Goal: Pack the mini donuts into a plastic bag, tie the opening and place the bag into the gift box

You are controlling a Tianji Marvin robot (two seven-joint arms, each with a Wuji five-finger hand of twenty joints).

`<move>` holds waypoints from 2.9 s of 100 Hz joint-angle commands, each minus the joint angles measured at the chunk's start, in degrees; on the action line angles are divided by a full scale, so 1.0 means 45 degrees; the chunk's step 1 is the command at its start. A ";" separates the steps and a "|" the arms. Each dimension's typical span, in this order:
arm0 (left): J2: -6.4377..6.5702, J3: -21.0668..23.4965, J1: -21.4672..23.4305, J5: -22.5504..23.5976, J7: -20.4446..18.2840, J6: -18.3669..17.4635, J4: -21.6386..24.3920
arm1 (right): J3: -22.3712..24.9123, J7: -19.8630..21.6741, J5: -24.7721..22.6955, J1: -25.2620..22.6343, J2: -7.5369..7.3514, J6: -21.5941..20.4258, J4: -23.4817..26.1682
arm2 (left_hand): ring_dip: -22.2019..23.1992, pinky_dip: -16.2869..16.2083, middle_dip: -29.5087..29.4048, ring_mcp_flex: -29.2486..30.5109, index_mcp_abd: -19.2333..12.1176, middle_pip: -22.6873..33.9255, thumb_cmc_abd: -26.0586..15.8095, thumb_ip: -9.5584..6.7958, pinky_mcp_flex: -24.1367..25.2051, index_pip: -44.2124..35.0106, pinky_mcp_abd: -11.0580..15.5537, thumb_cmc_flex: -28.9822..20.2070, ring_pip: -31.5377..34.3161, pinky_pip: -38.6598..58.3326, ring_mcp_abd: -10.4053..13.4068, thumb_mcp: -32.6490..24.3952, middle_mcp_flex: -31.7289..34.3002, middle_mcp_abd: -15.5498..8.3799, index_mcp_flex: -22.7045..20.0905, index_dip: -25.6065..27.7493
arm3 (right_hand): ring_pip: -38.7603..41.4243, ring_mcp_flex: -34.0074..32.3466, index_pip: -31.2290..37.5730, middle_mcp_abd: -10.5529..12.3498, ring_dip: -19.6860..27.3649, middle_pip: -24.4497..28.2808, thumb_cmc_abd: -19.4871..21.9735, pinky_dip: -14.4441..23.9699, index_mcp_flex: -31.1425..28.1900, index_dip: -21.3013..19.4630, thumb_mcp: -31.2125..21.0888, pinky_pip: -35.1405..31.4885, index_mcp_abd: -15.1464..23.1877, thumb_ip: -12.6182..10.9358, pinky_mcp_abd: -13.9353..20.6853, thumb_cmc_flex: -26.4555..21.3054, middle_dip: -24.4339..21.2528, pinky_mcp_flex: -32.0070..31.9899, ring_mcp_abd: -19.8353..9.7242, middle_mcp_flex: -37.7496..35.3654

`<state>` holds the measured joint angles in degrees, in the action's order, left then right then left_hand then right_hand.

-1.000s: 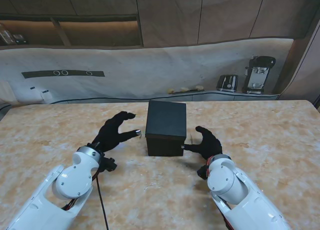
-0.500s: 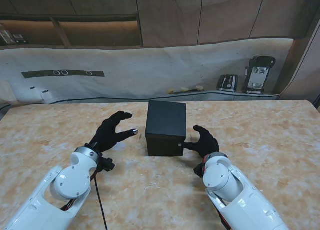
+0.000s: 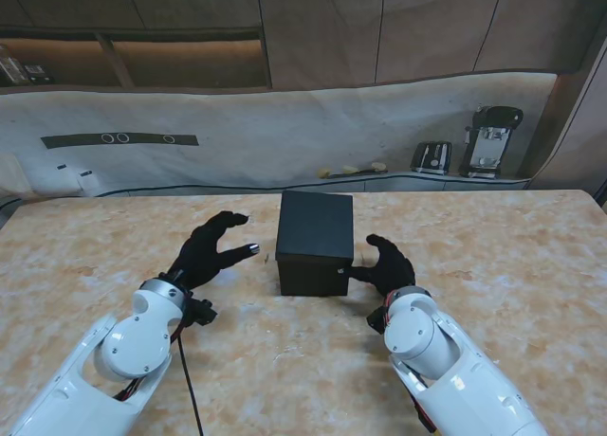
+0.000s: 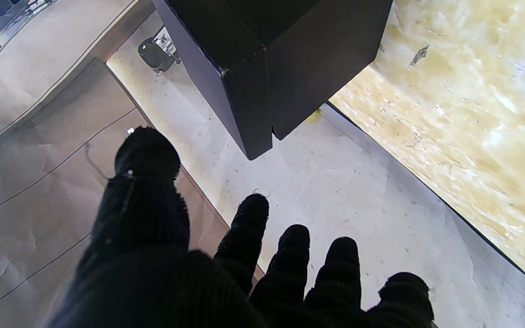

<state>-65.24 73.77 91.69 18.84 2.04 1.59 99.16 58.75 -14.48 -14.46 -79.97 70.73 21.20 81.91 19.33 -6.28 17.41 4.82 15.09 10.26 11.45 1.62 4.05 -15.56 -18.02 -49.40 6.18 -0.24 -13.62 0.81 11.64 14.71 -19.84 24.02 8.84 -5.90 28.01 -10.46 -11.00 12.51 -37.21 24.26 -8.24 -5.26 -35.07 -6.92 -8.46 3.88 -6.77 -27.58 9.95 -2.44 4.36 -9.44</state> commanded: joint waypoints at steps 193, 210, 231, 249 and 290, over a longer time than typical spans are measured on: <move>0.0026 -0.0448 -0.1433 -0.0372 -0.0734 -0.0749 -0.0769 | 0.0337 0.0083 0.0136 -0.0248 0.0109 -0.0173 0.0530 | 0.0105 -0.0256 0.0219 -0.0286 -0.1320 0.0301 -0.0020 -0.0049 0.0053 -0.0250 0.0097 0.0163 0.0042 -0.0043 0.0341 0.0112 -0.0254 -0.0152 -0.0664 0.0176 | 0.0406 -0.0098 0.0164 0.0331 -0.0290 0.0655 0.0481 -0.0070 -0.0236 0.0373 0.0030 0.0504 -0.0223 -0.0025 -0.0017 0.0723 -0.0022 0.0070 -0.0442 -0.0076; 0.0061 -0.0761 -0.2313 -0.0727 -0.1237 -0.0819 -0.1295 | 0.0332 0.0036 0.0193 -0.0234 0.0137 -0.0105 0.0544 | 0.0050 -0.0185 0.0120 -0.0297 -0.1855 0.0294 0.0057 -0.0038 0.0051 -0.0845 0.0194 0.0058 -0.0032 -0.0118 0.0423 0.0096 -0.0139 -0.0269 -0.1132 0.0431 | 0.0406 -0.0092 0.0149 0.0330 -0.0287 0.0693 0.0484 -0.0059 -0.0270 0.0378 0.0008 0.0517 -0.0242 -0.0031 -0.0018 0.0708 -0.0007 0.0070 -0.0436 -0.0082; 0.0071 -0.1160 -0.2954 -0.0952 -0.1565 -0.0858 -0.1854 | 0.0368 0.0050 0.0194 -0.0230 0.0132 -0.0064 0.0588 | 0.0026 -0.0074 0.0066 -0.0238 -0.2154 0.0244 0.0182 -0.0023 0.0016 -0.1089 0.0306 0.0008 -0.0059 -0.0136 0.0439 0.0108 -0.0061 -0.0290 -0.1227 0.0493 | 0.0417 -0.0089 0.0129 0.0319 -0.0289 0.0738 0.0464 -0.0055 -0.0287 0.0382 -0.0013 0.0540 -0.0254 -0.0036 -0.0024 0.0679 0.0011 0.0075 -0.0440 -0.0076; 0.0092 -0.1594 -0.3560 -0.0916 -0.1810 -0.1052 -0.2434 | 0.0396 0.0050 0.0171 -0.0279 0.0126 0.0024 0.0658 | 0.0007 0.0010 0.0055 -0.0253 -0.2394 0.0240 0.0360 -0.0014 0.0012 -0.1443 0.0466 -0.0101 -0.0086 -0.0155 0.0507 0.0094 -0.0016 -0.0337 -0.1635 0.0597 | 0.0408 -0.0084 0.0117 0.0316 -0.0284 0.0753 0.0435 -0.0050 -0.0318 0.0384 -0.0033 0.0558 -0.0259 -0.0044 -0.0030 0.0629 0.0015 0.0077 -0.0436 -0.0070; 0.0154 -0.2322 -0.4444 -0.0644 -0.2273 -0.1225 -0.3325 | 0.0468 0.0075 0.0083 -0.0447 0.0094 0.0124 0.0797 | -0.0005 0.0427 0.0045 -0.0413 -0.2517 0.0302 0.0496 -0.0010 -0.0022 -0.1722 0.0604 -0.0225 -0.0093 -0.0247 0.0538 0.0083 -0.0215 -0.0414 -0.1522 0.0627 | 0.0382 -0.0075 0.0103 0.0292 -0.0275 0.0759 0.0295 -0.0047 -0.0337 0.0377 -0.0071 0.0607 -0.0261 -0.0064 -0.0040 0.0440 0.0010 0.0093 -0.0430 -0.0069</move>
<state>-64.43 63.34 71.68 16.03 -7.36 -3.91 83.96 60.68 -14.88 -13.74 -81.09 70.86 21.47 84.90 19.33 -5.70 18.09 4.82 5.32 11.26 13.02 1.62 4.00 -21.42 -17.16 -50.24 6.19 -0.24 -13.55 0.81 11.71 14.68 -26.68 26.27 10.28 -5.92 28.97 -10.37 -11.03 15.38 -36.64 24.23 -9.37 -3.81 -34.55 -5.45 -9.71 4.56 -7.33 -26.21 9.81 -2.00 4.35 -9.46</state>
